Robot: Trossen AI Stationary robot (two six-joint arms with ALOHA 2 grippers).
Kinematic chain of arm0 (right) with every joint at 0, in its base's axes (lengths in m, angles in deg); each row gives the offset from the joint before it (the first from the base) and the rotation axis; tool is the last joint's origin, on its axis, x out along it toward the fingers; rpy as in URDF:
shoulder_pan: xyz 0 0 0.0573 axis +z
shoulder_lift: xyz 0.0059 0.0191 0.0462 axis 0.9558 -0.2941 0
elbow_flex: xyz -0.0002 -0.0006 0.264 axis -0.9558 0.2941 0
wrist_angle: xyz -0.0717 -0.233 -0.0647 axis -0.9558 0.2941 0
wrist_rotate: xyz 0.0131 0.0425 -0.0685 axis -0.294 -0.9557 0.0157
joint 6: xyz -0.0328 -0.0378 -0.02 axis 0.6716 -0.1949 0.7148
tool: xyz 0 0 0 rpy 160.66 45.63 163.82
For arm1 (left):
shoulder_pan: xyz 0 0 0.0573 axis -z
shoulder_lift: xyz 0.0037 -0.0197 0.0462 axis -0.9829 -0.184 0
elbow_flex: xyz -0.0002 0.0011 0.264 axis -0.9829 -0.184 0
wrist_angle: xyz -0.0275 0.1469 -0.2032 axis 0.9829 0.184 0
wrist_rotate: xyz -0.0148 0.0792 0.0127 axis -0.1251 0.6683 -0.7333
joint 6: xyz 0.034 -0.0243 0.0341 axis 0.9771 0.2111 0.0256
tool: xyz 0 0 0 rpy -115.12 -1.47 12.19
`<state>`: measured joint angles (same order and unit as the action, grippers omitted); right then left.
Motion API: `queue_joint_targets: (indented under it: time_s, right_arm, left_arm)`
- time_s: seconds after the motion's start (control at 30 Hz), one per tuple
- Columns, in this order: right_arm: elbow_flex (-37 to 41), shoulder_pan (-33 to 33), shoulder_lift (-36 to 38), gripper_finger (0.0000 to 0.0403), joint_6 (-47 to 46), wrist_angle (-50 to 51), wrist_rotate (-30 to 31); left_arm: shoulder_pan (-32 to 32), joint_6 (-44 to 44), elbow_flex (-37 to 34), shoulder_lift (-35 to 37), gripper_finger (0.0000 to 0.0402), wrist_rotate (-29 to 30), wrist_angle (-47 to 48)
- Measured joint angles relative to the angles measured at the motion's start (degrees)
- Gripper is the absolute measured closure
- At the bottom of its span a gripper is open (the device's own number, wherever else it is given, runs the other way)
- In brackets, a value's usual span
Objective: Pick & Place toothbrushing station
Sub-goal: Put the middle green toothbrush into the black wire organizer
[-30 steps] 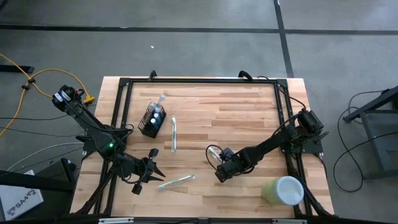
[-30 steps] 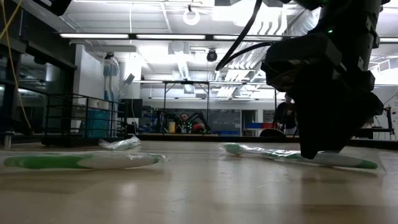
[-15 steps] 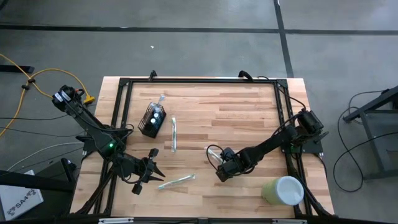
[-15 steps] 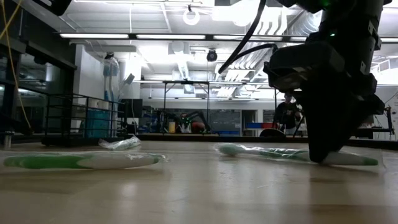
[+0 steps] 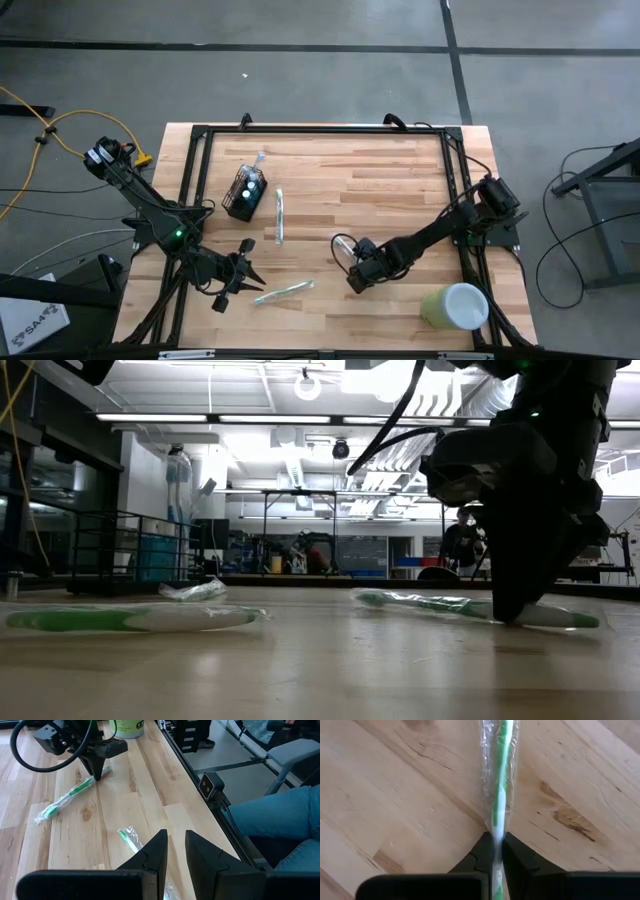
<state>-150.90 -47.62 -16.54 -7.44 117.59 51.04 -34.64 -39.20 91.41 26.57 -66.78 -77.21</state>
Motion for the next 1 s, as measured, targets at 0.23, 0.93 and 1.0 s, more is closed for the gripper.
queue_joint_targets:
  time_s: [0.23, 0.93, 1.0]
  right_arm:
    - [0.00, 0.23, -0.11, 0.0388, 5.59, -5.03, 4.93]
    - [-0.09, -0.14, 2.39, 0.0388, 41.30, -38.88, 8.55]
    - [-0.10, -0.18, 2.41, 0.0388, 43.74, -42.15, 8.41]
  left_arm:
    - [0.00, 0.66, 0.00, 0.00, 0.0337, 0.01, -0.03]
    - [-1.60, -4.19, 0.00, 0.00, 0.0337, 8.76, -2.09]
    - [-2.25, -4.29, 0.00, 0.00, 0.0337, 8.87, -2.55]
